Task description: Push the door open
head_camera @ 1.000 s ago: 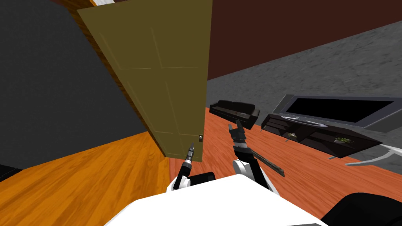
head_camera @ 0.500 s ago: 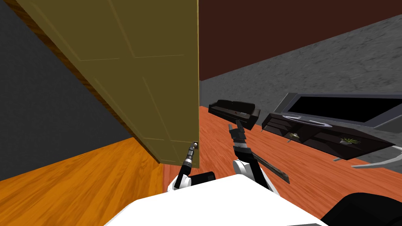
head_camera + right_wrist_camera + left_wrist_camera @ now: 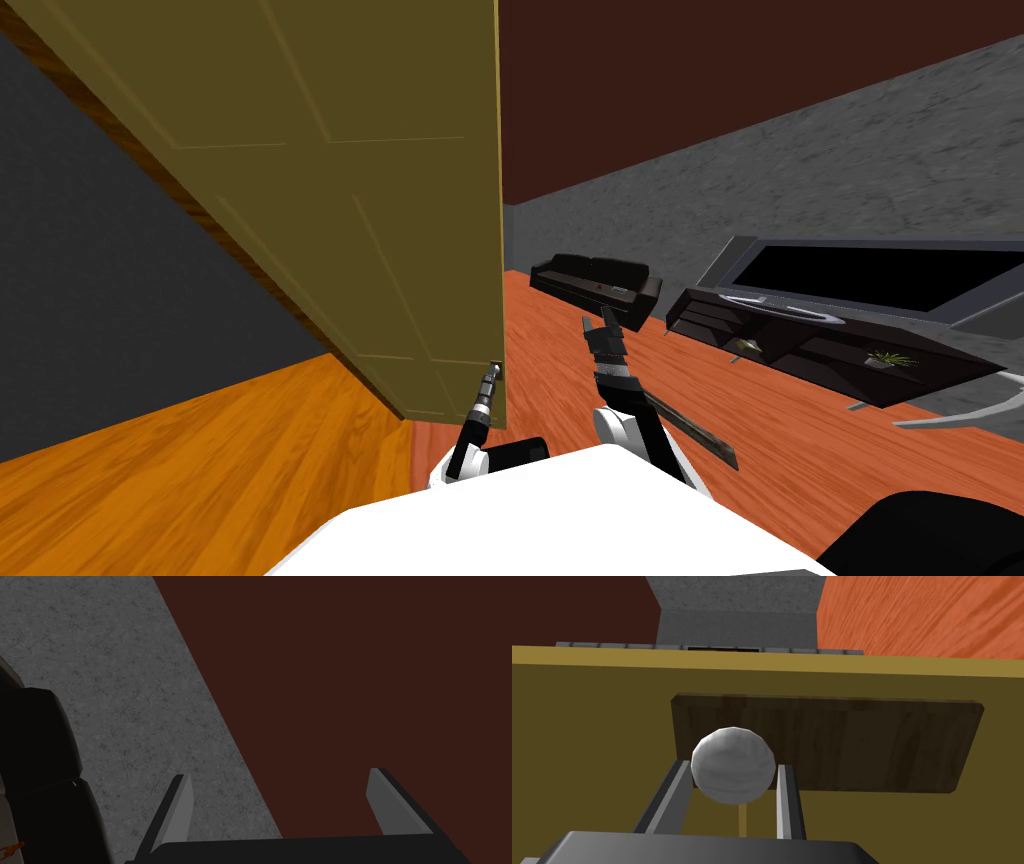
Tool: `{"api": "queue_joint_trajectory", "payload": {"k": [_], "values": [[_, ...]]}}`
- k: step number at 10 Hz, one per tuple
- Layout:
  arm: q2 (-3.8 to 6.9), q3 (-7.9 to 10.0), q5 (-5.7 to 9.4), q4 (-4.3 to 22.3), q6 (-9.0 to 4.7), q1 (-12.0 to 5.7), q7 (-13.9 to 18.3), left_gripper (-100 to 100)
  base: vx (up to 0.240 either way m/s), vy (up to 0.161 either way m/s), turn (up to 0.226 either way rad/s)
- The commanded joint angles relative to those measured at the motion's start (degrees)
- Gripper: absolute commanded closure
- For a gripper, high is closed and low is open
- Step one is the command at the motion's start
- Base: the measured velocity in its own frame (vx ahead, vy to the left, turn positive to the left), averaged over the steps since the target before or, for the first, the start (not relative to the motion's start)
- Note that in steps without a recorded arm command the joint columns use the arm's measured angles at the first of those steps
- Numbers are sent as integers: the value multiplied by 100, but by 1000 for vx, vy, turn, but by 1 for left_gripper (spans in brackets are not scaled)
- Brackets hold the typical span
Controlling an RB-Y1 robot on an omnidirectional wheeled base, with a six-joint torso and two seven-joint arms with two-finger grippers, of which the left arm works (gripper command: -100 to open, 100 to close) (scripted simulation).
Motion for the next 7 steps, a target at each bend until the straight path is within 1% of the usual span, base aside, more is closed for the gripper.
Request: {"api": "queue_joint_trajectory", "payload": {"k": [1, 3, 4, 5, 7], "values": [[8, 6, 4, 3, -2, 6, 2, 100, -10, 6, 0], [8, 6, 4, 3, -2, 6, 2, 100, -3, 0, 2], [112, 134, 40, 25, -1, -6, -21, 100, 83, -90, 63], [135, 172, 50, 29, -3, -11, -27, 100, 117, -161, 68], [202, 356, 104, 50, -17, -37, -55, 100, 155, -138, 103]]}}
